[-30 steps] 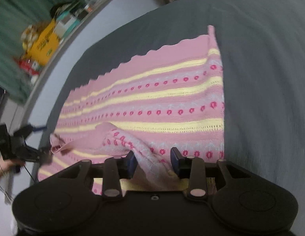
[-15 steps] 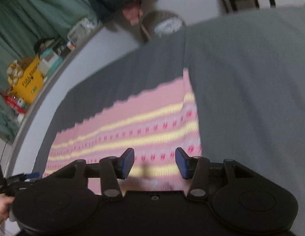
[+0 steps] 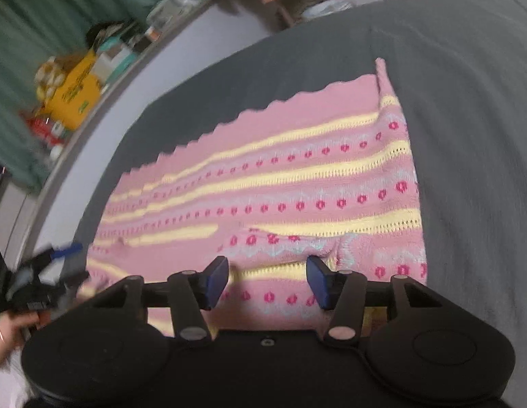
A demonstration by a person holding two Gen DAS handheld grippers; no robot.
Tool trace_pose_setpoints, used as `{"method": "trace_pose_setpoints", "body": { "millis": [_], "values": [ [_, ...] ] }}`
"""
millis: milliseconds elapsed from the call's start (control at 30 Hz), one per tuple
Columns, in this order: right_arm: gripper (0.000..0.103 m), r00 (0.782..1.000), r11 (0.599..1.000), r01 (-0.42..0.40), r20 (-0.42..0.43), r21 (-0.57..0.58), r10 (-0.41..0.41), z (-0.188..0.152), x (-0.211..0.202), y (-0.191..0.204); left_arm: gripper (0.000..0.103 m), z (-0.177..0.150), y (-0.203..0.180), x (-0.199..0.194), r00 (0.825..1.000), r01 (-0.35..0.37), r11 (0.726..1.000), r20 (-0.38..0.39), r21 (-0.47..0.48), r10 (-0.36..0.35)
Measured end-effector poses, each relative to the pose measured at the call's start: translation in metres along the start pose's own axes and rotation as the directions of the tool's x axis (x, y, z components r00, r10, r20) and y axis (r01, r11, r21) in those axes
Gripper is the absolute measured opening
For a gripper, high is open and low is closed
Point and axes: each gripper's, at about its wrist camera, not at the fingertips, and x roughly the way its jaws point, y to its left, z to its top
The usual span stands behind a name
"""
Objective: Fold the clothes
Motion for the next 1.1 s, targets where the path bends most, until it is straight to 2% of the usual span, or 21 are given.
{"method": "trace_pose_setpoints", "body": {
  "millis": [100, 167, 233, 333, 400, 433, 533, 600, 667, 700, 767, 833, 900, 1000, 1033, 1100],
  "values": [
    [0.050, 0.999, 1.000, -0.012, 0.045, -0.017, 0.012, -0.003, -0.006, 0.014, 0.091, -0.001, -0.003, 0.004, 0.998, 0.058, 0.997, 0.031, -0.055, -0.056],
    [0.051, 0.999, 0.996, -0.030, 0.041, -0.081, 0.033, -0.008, -0.011, 0.026, 0.091, -0.003, -0.003, 0.002, 0.991, 0.120, 0.988, 0.062, -0.094, -0.114],
    [0.052, 0.999, 0.990, -0.033, 0.025, -0.135, 0.037, -0.012, -0.008, 0.036, 0.091, -0.006, -0.006, 0.007, 0.988, 0.151, 0.982, 0.056, -0.115, -0.145],
    [0.052, 1.000, 0.987, 0.004, -0.006, -0.159, -0.005, -0.015, 0.009, 0.038, 0.091, -0.008, -0.010, 0.028, 0.997, 0.071, 0.992, -0.023, -0.108, -0.074],
    [0.053, 1.000, 0.987, 0.029, -0.005, -0.158, -0.030, -0.015, 0.019, 0.035, 0.091, -0.009, -0.009, 0.039, 0.997, -0.003, 0.992, -0.071, -0.128, -0.007],
    [0.053, 1.000, 0.990, 0.027, 0.004, -0.140, -0.027, -0.013, 0.019, 0.033, 0.091, -0.009, -0.006, 0.043, 0.997, -0.017, 0.989, -0.082, -0.147, 0.005],
    [0.057, 1.000, 0.995, 0.020, 0.010, -0.096, -0.019, -0.011, 0.013, 0.034, 0.091, -0.006, -0.002, 0.042, 0.998, -0.016, 0.979, -0.069, -0.206, 0.002],
    [0.057, 1.000, 0.992, 0.018, 0.013, -0.128, -0.016, -0.014, 0.004, 0.042, 0.091, -0.003, -0.003, 0.033, 0.999, -0.003, 0.976, -0.049, -0.218, -0.008],
    [0.062, 0.999, 0.976, 0.016, 0.031, -0.216, -0.010, -0.022, -0.014, 0.059, 0.091, -0.001, -0.009, 0.016, 1.000, 0.014, 0.983, -0.021, -0.185, -0.018],
    [0.067, 0.999, 0.964, 0.020, 0.040, -0.265, -0.010, -0.027, -0.024, 0.068, 0.091, -0.002, -0.014, 0.006, 1.000, 0.023, 0.989, -0.007, -0.148, -0.024],
    [0.071, 0.998, 0.929, 0.051, 0.059, -0.366, -0.031, -0.040, -0.042, 0.087, 0.091, -0.005, -0.026, -0.016, 0.999, 0.038, 0.998, 0.006, -0.054, -0.038],
    [0.074, 0.995, 0.870, 0.095, 0.064, -0.484, -0.073, -0.059, -0.060, 0.108, 0.091, -0.010, -0.038, -0.035, 0.999, 0.039, 0.998, -0.006, 0.048, -0.039],
    [0.079, 0.990, 0.784, 0.141, 0.061, -0.605, -0.130, -0.078, -0.072, 0.127, 0.091, -0.019, -0.051, -0.054, 0.999, 0.041, 0.985, -0.030, 0.169, -0.036],
    [0.084, 0.966, 0.566, 0.220, 0.096, -0.794, -0.241, -0.113, -0.082, 0.153, 0.092, -0.038, -0.069, -0.077, 0.997, 0.043, 0.929, -0.076, 0.368, -0.016],
    [0.084, 0.957, 0.474, 0.226, 0.102, -0.851, -0.272, -0.126, -0.083, 0.160, 0.092, -0.046, -0.076, -0.081, 0.996, 0.036, 0.896, -0.092, 0.443, 0.005],
    [0.085, 0.941, 0.309, 0.226, 0.125, -0.924, -0.315, -0.148, -0.079, 0.168, 0.092, -0.064, -0.088, -0.086, 0.991, 0.021, 0.813, -0.119, 0.582, 0.060]
  ]
}}
